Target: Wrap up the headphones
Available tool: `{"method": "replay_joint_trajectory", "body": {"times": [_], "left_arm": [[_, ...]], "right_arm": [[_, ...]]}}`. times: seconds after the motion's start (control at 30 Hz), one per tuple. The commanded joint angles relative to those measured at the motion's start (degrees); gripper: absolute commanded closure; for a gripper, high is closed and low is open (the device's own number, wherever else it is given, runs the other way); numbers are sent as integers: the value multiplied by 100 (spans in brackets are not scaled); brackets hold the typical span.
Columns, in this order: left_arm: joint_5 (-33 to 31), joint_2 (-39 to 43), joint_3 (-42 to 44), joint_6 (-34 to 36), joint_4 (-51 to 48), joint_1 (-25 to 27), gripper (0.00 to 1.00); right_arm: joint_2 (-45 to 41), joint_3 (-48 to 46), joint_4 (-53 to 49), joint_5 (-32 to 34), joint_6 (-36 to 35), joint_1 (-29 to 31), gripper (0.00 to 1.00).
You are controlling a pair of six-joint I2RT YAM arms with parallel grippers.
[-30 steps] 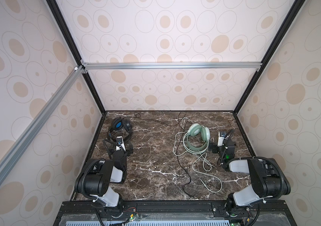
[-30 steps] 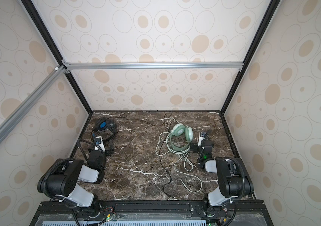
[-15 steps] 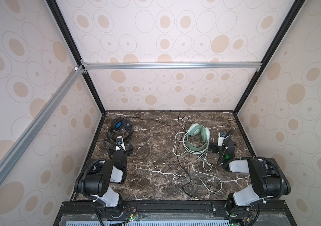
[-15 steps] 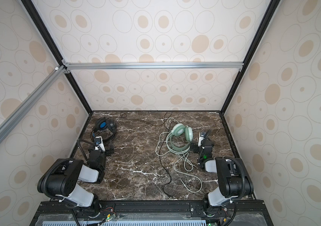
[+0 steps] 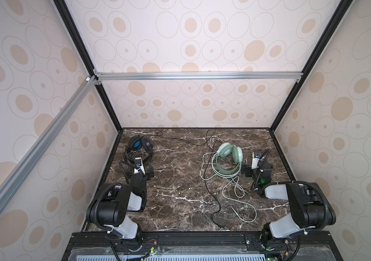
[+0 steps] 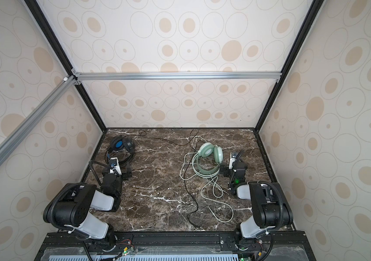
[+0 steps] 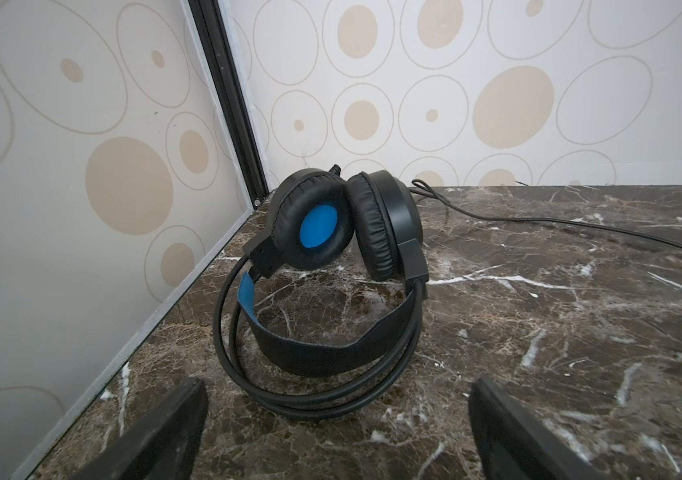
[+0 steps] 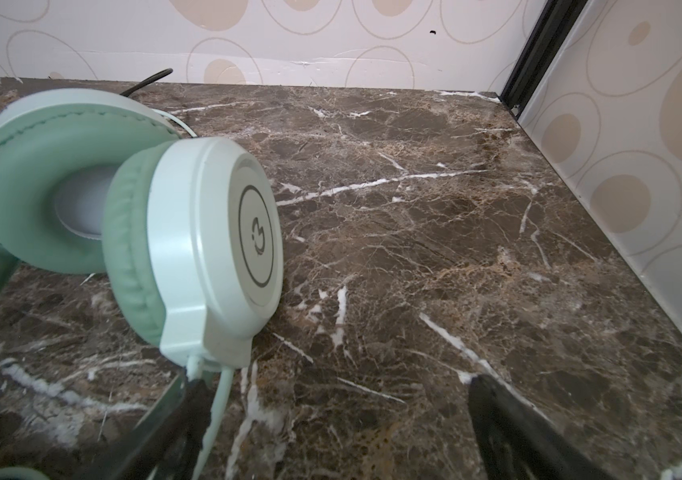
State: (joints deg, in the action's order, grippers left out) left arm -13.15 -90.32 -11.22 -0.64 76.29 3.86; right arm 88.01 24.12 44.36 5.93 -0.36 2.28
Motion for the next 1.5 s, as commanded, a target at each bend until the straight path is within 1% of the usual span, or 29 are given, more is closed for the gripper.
{"method": "replay_joint_trajectory", "body": {"times": [0.0,0.57,0.63,0.7,0.73,0.8,0.87,0.97,1.07,1.13,1.2,1.3,1.33,1.37,1.43,1.47], "left_arm": [[31,-22,-108,-32,259,-25,2],[50,-7,-84,-19,301,-25,2],[181,91,-88,28,234,-18,2],[217,376,-146,39,-107,-24,2],[195,538,-196,29,-345,-20,2],[122,970,-415,-74,-1259,-20,2],[92,1336,-577,-209,-2058,-21,2],[-213,1763,-1065,-704,-3675,-25,2],[-8,2201,-1496,-1268,-4823,-18,2],[279,2487,-1721,-1709,-5327,-21,2],[290,2750,-1997,-2615,-5950,-24,2],[343,2783,-2605,-3648,-7214,-20,2],[529,2719,-2835,-3823,-7550,-24,2],[742,2575,-3072,-3892,-7813,-25,2],[958,2220,-3567,-4017,-8368,-21,2],[1108,1949,-3839,-3941,-8615,-23,2]], "right_arm": [[10,30,65,-112,-41,53,0],[2,19,65,-111,-43,51,0],[6,15,90,-110,-47,53,0],[-56,112,-19,-98,-45,49,0],[-154,205,-270,-84,-38,52,0],[-478,490,-1129,-167,-89,58,0],[-686,540,-1363,-101,-66,70,0],[-1127,742,-2163,53,35,127,0],[-1656,839,-2643,-29,76,300,0],[-1963,963,-2954,63,119,535,0],[-2164,1276,-3583,170,326,775,0],[-2147,1974,-4847,314,747,1032,0],[-2071,2214,-5227,299,896,1116,0],[-2010,2393,-5532,217,1054,1179,0],[-1914,2607,-5804,32,1231,1323,0],[-1860,2714,-5935,141,1277,1508,0]]}}
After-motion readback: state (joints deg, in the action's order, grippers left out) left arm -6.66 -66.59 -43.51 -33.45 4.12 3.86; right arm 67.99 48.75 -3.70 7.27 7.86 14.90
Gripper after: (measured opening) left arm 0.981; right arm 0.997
